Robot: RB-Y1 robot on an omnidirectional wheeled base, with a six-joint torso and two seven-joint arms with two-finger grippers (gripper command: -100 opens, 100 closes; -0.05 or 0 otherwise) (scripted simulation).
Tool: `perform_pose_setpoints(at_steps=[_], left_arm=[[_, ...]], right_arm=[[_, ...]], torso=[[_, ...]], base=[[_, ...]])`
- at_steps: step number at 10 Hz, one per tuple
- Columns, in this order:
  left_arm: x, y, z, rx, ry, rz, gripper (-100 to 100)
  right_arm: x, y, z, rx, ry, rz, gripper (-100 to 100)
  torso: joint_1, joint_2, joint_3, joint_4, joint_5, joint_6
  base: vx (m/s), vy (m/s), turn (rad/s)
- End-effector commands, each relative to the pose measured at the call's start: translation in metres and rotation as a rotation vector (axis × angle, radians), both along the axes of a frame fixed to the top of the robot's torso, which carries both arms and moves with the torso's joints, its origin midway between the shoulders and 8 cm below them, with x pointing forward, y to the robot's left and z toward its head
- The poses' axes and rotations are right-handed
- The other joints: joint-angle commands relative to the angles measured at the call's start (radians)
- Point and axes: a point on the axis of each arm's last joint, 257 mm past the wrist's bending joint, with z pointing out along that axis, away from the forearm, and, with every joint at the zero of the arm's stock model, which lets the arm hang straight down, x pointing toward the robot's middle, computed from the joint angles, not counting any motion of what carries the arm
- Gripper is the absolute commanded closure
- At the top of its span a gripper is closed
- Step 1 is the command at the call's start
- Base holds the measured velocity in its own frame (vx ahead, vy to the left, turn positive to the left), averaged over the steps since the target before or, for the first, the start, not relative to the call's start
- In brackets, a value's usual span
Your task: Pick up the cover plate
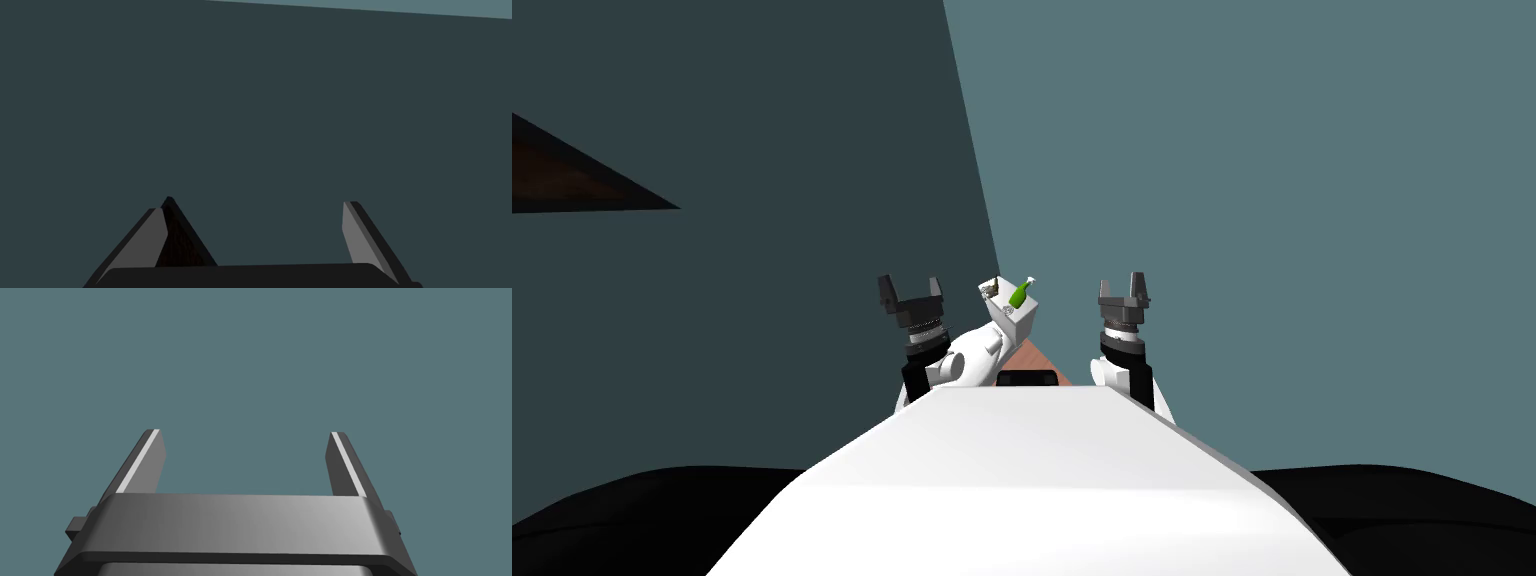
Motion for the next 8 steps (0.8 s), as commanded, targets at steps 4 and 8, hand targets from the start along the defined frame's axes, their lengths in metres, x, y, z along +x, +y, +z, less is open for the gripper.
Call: perform_pose_setpoints(at_steps=[4, 8], left_arm=[[0.010, -0.011, -0.028, 0.086, 0.117, -0.081, -100], [0.016, -0.010, -0.079, 0.071, 0.284, -0.135, -100]], right_arm=[[0.000, 0.000, 0.000, 0.000, 0.000, 0.000, 0], [0.000, 0.000, 0.000, 0.000, 0.000, 0.000, 0]], torso=[[0.003, -0.001, -0.001, 0.000, 0.001, 0.000], [0.004, -0.002, -0.001, 0.000, 0.001, 0.000]], base=[[0.015, 0.035, -0.103], [0.029, 0.060, -0.179]])
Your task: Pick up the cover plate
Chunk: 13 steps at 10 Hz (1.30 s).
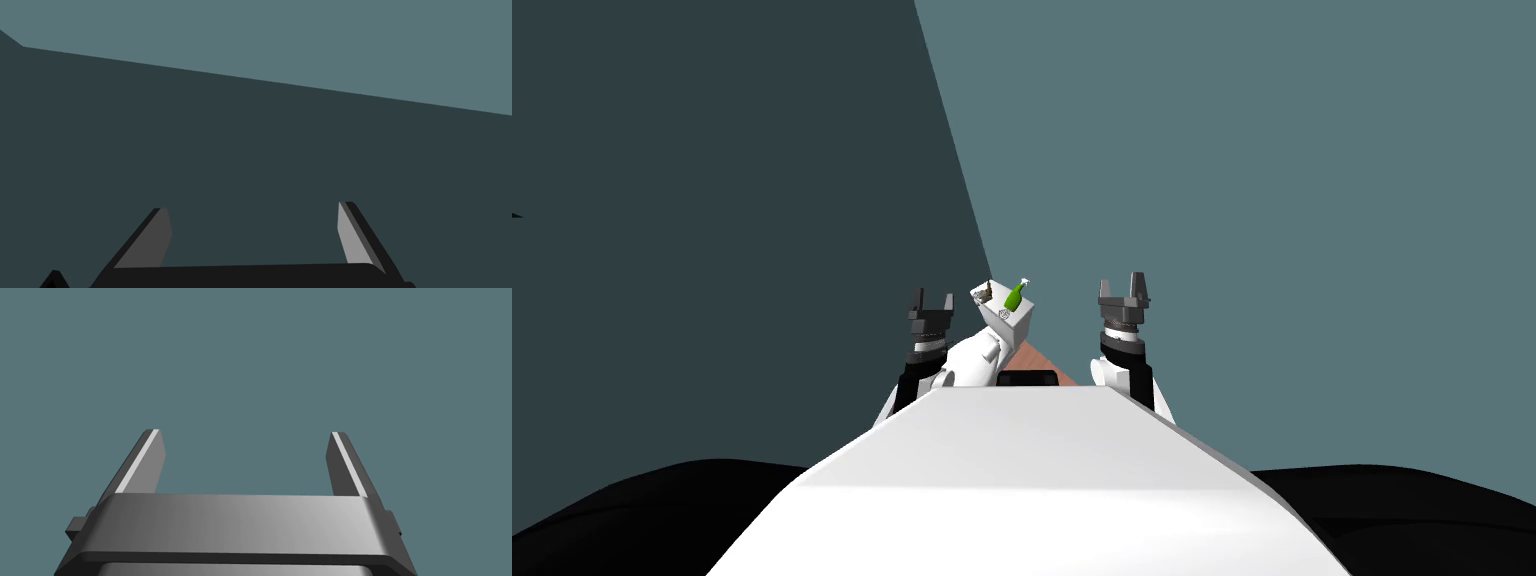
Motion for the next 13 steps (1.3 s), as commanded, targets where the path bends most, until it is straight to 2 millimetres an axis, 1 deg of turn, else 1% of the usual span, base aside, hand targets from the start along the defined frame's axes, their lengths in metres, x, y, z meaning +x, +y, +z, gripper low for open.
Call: perform_pose_setpoints(at_steps=[1, 3, 4, 7, 10, 11, 12, 13], left_arm=[[0.001, 0.003, -0.025, -0.020, 0.076, -0.013, -100], [-0.001, 0.006, -0.056, -0.052, 0.168, -0.020, -100], [-0.001, 0.006, -0.056, -0.052, 0.168, -0.020, -100], [-0.009, 0.011, -0.101, -0.106, 0.300, -0.020, -100], [-0.021, 0.016, -0.140, -0.157, 0.412, -0.012, -100], [-0.021, 0.016, -0.140, -0.157, 0.412, -0.012, -100], [-0.025, 0.017, -0.152, -0.171, 0.445, -0.007, -100], [-0.025, 0.017, -0.152, -0.171, 0.445, -0.007, -100]], right_arm=[[0.000, 0.000, 0.000, 0.000, 0.000, 0.000, 0], [0.000, 0.000, 0.000, 0.000, 0.000, 0.000, 0], [0.000, 0.000, 0.000, 0.000, 0.000, 0.000, 0], [0.000, 0.000, 0.000, 0.000, 0.000, 0.000, 0], [0.000, 0.000, 0.000, 0.000, 0.000, 0.000, 0], [0.000, 0.000, 0.000, 0.000, 0.000, 0.000, 0], [0.000, 0.000, 0.000, 0.000, 0.000, 0.000, 0], [0.000, 0.000, 0.000, 0.000, 0.000, 0.000, 0]], torso=[[0.000, 0.000, 0.000, 0.000, 0.000, 0.000], [0.001, 0.000, 0.000, 0.000, 0.000, 0.000], [0.000, 0.002, 0.001, 0.000, 0.000, 0.000], [-0.002, 0.001, 0.001, 0.000, 0.000, 0.000], [-0.001, 0.004, 0.002, 0.001, 0.000, 0.000], [-0.002, 0.004, 0.002, 0.001, 0.000, 0.000], [-0.004, 0.002, 0.002, 0.001, -0.001, 0.000], [-0.003, 0.003, 0.002, 0.001, -0.001, 0.000]], base=[[0.027, 0.069, -0.203], [0.015, 0.070, -0.189], [-0.020, 0.021, -0.070], [0.025, 0.051, -0.191], [-0.037, 0.043, -0.149], [-0.011, 0.013, -0.048], [-0.018, 0.025, -0.092], [-0.012, 0.017, -0.066]])
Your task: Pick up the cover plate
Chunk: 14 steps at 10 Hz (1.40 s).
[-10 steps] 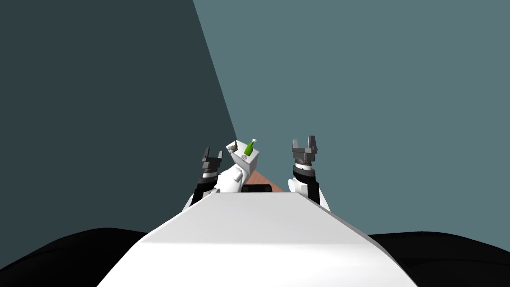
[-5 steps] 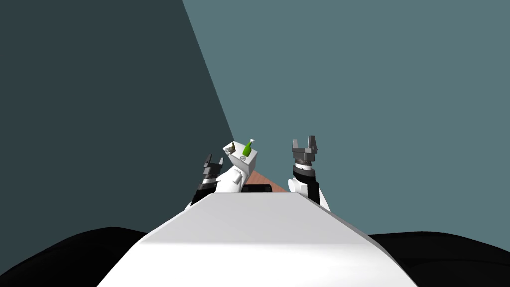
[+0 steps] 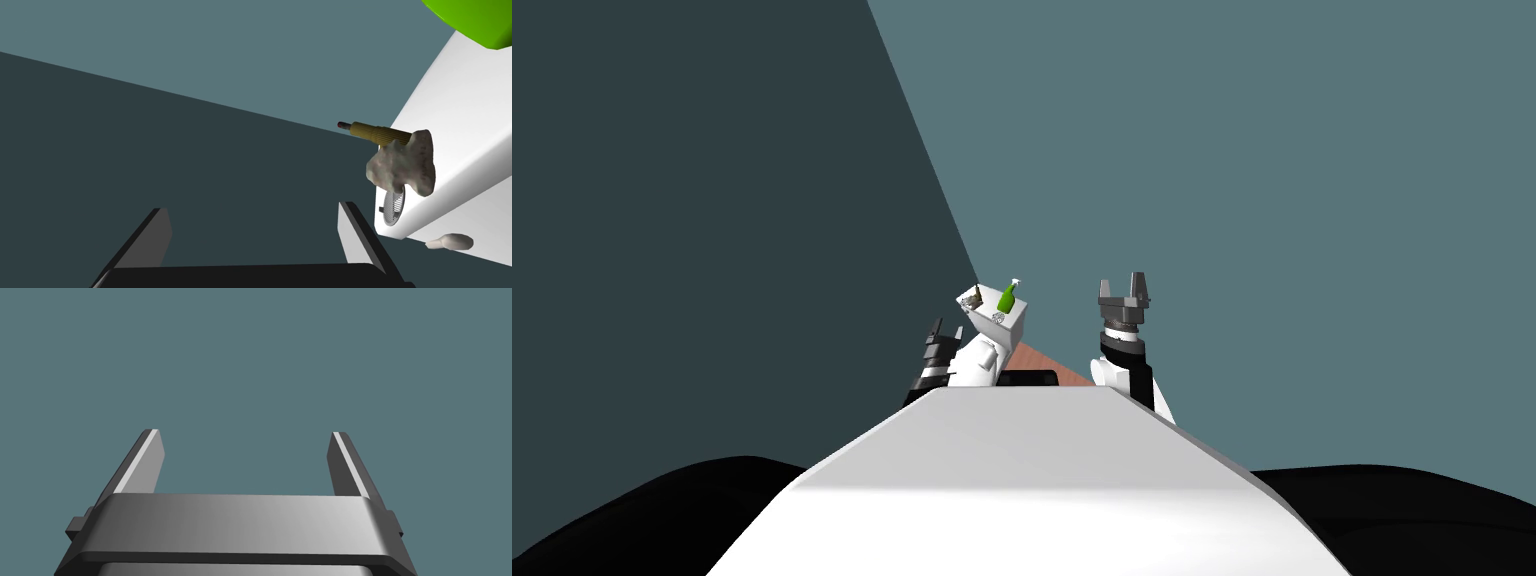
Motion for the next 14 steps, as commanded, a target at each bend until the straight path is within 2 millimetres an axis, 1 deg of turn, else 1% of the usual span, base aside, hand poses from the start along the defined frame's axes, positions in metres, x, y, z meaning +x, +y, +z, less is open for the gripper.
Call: perform_pose_setpoints(at_steps=[1, 8, 9, 11, 14], left_arm=[[0.000, 0.001, -0.001, -0.002, 0.006, 0.001, -100], [0.000, 0.001, -0.001, -0.002, 0.006, 0.001, -100], [0.000, -0.001, -0.021, 0.008, 0.063, -0.011, -100], [0.000, -0.004, -0.041, 0.020, 0.120, -0.023, -100], [-0.004, -0.008, -0.079, 0.046, 0.229, -0.046, -100]], right_arm=[[0.000, 0.000, 0.000, 0.000, 0.000, 0.000, 0], [0.000, 0.000, 0.000, 0.000, 0.000, 0.000, 0], [0.000, 0.000, 0.000, 0.000, 0.000, 0.000, 0], [0.000, 0.000, 0.000, 0.000, 0.000, 0.000, 0], [0.000, 0.000, 0.000, 0.000, 0.000, 0.000, 0]], torso=[[0.000, 0.000, 0.000, 0.000, 0.000, 0.000], [-0.001, -0.001, -0.001, 0.000, 0.000, 0.000], [-0.001, -0.001, 0.000, 0.000, 0.000, 0.000], [-0.004, -0.004, -0.002, -0.001, -0.001, 0.000], [-0.005, -0.006, -0.003, -0.001, -0.001, 0.000]], base=[[0.000, 0.000, 0.000], [-0.002, 0.003, -0.010], [0.028, -0.022, -0.127], [0.060, -0.046, -0.107], [0.066, -0.046, -0.105]])
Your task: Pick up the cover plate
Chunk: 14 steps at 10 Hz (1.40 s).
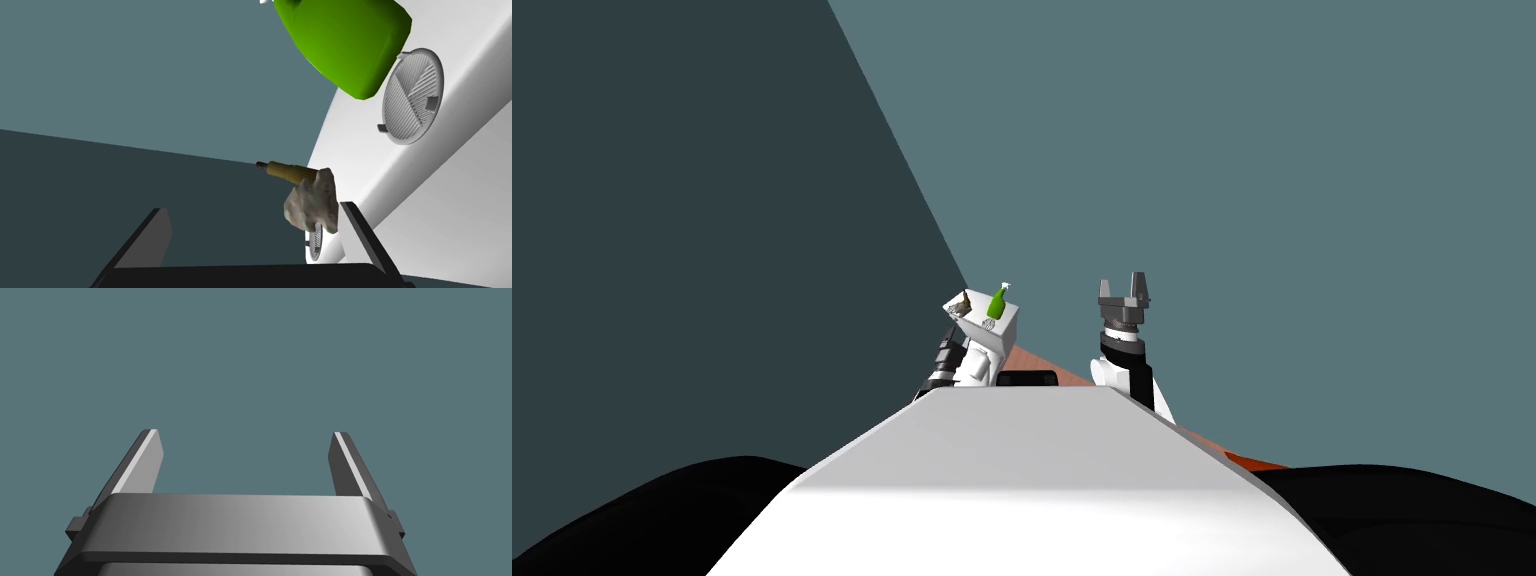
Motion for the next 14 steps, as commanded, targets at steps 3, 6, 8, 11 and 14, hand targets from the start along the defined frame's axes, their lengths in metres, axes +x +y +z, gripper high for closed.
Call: perform_pose_setpoints(at_steps=[3, 6, 8, 11, 14], left_arm=[[-0.007, 0.000, -0.043, 0.034, 0.123, -0.026, -100], [-0.017, -0.001, -0.078, 0.064, 0.223, -0.047, -100], [-0.024, -0.001, -0.096, 0.082, 0.278, -0.058, -100], [-0.025, 0.000, -0.098, 0.085, 0.289, -0.060, 0], [-0.025, 0.000, -0.098, 0.085, 0.289, -0.060, 100]], right_arm=[[0.000, 0.000, 0.000, 0.000, 0.000, 0.000, 0], [0.000, 0.000, 0.000, 0.000, 0.000, 0.000, 0], [0.000, 0.000, 0.000, 0.000, 0.000, 0.000, 0], [0.000, 0.000, 0.000, 0.000, 0.000, 0.000, 0], [0.000, 0.000, 0.000, 0.000, 0.000, 0.000, 0]], torso=[[0.000, 0.000, 0.000, 0.000, 0.000, 0.000], [0.001, 0.000, 0.000, 0.000, 0.000, 0.000], [0.000, 0.001, 0.001, 0.000, 0.000, 0.000], [0.002, 0.003, 0.001, 0.001, 0.000, 0.000], [0.002, 0.005, 0.003, 0.001, 0.000, 0.000]], base=[[0.058, -0.038, -0.105], [0.063, -0.029, -0.095], [0.045, -0.034, -0.088], [0.022, -0.008, -0.034], [0.000, 0.000, 0.000]])
